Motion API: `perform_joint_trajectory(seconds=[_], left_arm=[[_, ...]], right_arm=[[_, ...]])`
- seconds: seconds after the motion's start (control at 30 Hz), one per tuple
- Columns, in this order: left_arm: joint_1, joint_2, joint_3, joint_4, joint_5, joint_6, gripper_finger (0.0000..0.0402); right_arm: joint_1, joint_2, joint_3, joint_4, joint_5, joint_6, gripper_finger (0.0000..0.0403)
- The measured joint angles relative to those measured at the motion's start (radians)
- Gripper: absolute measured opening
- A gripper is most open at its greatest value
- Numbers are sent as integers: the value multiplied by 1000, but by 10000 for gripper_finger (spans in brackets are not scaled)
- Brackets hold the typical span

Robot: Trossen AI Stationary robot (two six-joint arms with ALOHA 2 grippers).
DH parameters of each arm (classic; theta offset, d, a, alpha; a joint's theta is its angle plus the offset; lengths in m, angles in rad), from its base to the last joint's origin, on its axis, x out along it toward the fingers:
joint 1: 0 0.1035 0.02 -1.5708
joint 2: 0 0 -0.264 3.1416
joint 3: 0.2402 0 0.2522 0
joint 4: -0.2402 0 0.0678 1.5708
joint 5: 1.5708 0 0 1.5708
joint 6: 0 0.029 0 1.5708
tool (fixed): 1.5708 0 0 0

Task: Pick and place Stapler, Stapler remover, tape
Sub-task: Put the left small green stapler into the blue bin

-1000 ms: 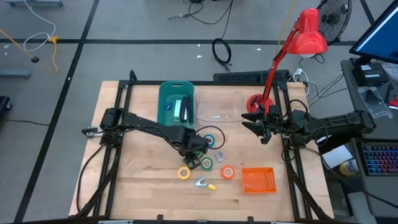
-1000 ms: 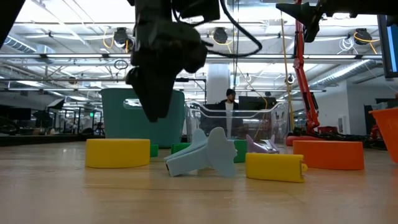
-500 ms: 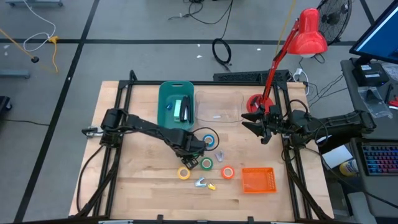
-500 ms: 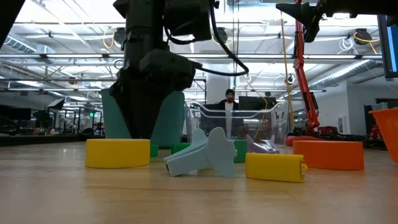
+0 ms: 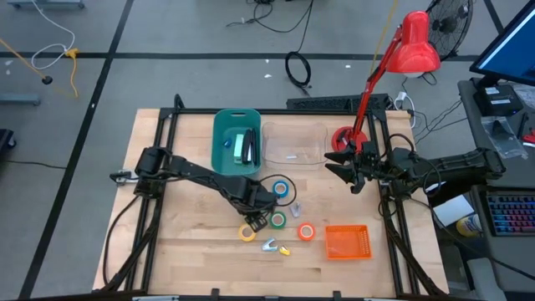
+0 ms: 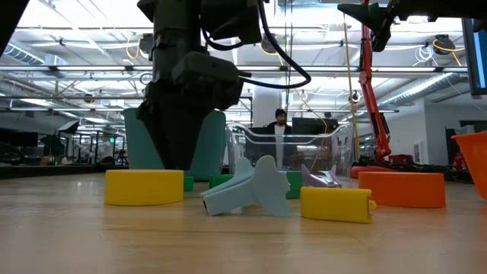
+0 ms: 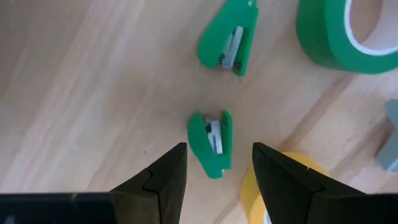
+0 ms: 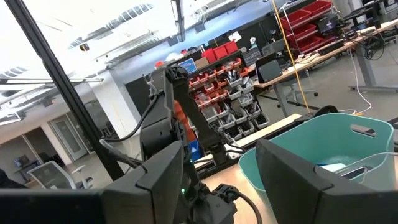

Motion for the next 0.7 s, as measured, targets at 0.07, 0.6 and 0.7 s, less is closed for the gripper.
perform_joint_trajectory(seconds=[0.07, 0.6, 0.7], left_arm=[[0, 1, 0, 0, -2, 4, 184], [0, 2, -91, 114, 25, -35, 184], [0, -3, -109, 126, 27, -60, 184]], right_arm=[[0, 0, 0, 0, 0, 0, 195], [0, 0, 0, 1, 0, 0, 192], [0, 0, 0, 1, 0, 0, 192]])
